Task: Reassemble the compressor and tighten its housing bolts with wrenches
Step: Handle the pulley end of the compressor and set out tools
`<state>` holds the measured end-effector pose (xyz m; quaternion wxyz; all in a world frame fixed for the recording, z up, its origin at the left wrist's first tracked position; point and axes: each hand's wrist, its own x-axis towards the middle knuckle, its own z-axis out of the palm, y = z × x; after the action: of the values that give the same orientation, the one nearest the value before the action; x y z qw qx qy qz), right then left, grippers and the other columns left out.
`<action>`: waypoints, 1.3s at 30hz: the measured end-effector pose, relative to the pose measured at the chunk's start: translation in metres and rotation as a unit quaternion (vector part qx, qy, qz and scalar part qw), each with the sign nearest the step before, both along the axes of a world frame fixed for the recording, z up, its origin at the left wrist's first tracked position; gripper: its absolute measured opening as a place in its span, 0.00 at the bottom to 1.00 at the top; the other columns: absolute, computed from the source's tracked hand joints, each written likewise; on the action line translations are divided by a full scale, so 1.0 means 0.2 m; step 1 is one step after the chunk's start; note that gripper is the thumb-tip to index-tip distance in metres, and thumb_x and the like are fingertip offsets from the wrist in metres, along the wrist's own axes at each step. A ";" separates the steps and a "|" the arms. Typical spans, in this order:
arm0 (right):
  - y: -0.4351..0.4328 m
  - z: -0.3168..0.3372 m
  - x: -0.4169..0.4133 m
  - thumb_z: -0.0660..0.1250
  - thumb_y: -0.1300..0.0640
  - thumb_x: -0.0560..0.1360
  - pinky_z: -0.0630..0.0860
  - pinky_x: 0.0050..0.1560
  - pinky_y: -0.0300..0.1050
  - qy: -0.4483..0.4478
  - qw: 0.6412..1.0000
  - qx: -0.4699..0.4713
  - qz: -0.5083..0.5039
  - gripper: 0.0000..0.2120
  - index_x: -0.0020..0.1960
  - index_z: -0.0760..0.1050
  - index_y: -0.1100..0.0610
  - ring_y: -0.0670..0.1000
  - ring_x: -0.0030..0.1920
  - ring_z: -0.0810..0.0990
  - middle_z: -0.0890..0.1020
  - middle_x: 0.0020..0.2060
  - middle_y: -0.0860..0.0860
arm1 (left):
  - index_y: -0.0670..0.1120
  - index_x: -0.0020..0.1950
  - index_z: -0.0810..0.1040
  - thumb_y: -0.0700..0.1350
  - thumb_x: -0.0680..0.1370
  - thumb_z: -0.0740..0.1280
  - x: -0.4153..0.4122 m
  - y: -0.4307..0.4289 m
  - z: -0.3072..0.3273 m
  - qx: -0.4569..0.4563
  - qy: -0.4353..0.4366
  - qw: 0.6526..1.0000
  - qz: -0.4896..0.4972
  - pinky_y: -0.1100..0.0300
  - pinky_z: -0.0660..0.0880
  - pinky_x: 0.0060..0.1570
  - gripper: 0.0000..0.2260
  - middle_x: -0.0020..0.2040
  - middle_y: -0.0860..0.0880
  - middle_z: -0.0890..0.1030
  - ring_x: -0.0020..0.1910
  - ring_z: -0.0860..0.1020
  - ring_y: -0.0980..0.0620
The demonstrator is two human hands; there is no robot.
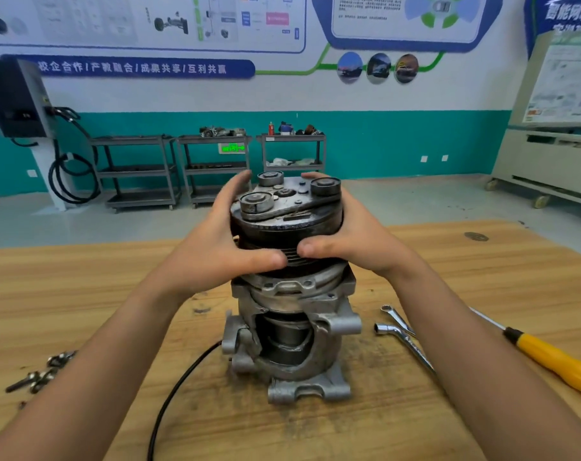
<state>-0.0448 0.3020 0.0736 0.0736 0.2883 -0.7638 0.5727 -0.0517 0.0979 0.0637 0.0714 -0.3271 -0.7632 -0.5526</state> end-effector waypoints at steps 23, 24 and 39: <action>-0.06 -0.10 0.07 0.77 0.41 0.49 0.73 0.55 0.35 0.072 0.983 -0.071 -0.155 0.39 0.58 0.68 0.41 0.37 0.55 0.78 0.80 0.50 0.33 | 0.50 0.62 0.67 0.70 0.54 0.74 -0.06 0.10 -0.03 0.097 0.082 0.992 0.002 0.67 0.73 0.52 0.43 0.53 0.61 0.81 0.55 0.78 0.61; -0.06 -0.10 0.07 0.77 0.41 0.49 0.74 0.56 0.37 0.072 0.983 -0.068 -0.157 0.41 0.59 0.68 0.42 0.38 0.56 0.78 0.80 0.51 0.34 | 0.50 0.62 0.67 0.69 0.54 0.74 -0.06 0.10 -0.04 0.097 0.081 0.992 0.002 0.66 0.73 0.53 0.43 0.53 0.60 0.81 0.56 0.78 0.60; -0.09 -0.09 0.09 0.75 0.35 0.47 0.76 0.59 0.47 0.056 0.978 -0.041 -0.195 0.47 0.64 0.67 0.46 0.40 0.56 0.78 0.80 0.54 0.40 | 0.43 0.66 0.64 0.66 0.56 0.75 -0.09 0.10 -0.03 0.086 0.051 0.994 -0.038 0.63 0.73 0.56 0.47 0.60 0.48 0.75 0.58 0.77 0.58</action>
<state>-0.0263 0.2842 0.0553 0.2384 0.1625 -0.7757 0.5613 -0.0687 0.1172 0.0569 0.1175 -0.3762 -0.6954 -0.6009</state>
